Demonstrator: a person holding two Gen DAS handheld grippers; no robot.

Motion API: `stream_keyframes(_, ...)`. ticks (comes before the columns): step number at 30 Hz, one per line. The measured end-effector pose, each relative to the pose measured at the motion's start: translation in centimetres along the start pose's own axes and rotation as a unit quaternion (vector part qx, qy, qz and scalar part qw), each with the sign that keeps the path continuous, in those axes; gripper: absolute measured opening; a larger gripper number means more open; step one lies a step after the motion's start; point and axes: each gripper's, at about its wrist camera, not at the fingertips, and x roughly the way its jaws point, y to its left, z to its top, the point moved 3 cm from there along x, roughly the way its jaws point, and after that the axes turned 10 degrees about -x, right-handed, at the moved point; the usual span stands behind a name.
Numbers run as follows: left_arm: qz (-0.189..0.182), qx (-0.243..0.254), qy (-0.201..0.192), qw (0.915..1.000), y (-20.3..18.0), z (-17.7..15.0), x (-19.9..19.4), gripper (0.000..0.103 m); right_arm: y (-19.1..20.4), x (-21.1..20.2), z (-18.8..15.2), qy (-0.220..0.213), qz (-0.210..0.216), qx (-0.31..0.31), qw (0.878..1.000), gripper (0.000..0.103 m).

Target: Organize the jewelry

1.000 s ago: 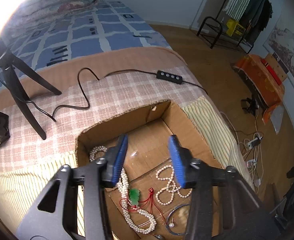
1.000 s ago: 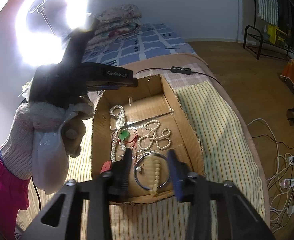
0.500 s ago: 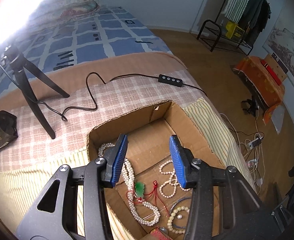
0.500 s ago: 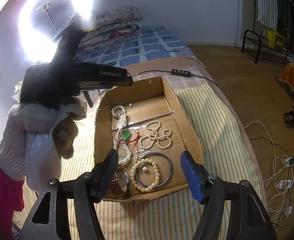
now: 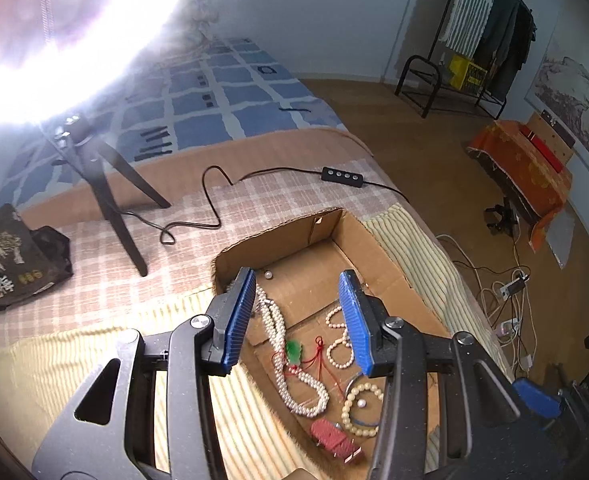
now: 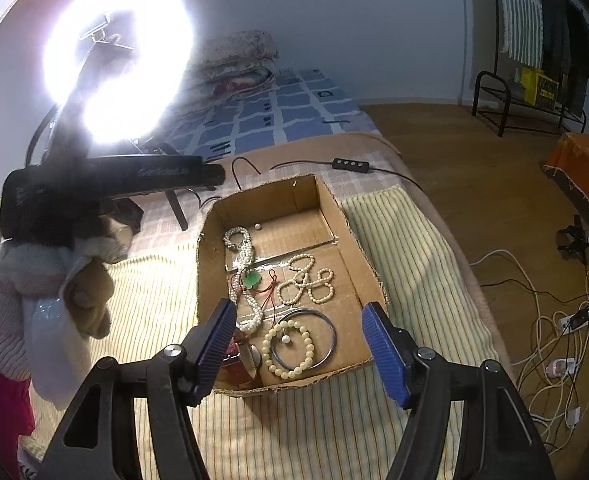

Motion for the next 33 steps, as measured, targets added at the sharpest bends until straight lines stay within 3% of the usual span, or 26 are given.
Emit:
stream_keyframes(16, 0.026, 0.028, -0.075, 0.9964, 2.2, -3.9, -11.6, 0.044, 2.9, -5.0, -0.9, -0.035, -0.018, -0.025, 0.999, 0.072)
stream_keyframes(24, 0.033, 0.045, -0.103, 0.9931, 3.4, -8.1, -17.4, 0.044, 3.9, -7.6, -2.2, -0.058, -0.038, -0.043, 0.997, 0.077)
stream_keyframes(33, 0.03, 0.048, -0.114, 0.9918, 4.8, -12.4, -20.5, 0.048, 5.6, -8.9, -2.9, -0.076, -0.057, -0.075, 0.993, 0.083)
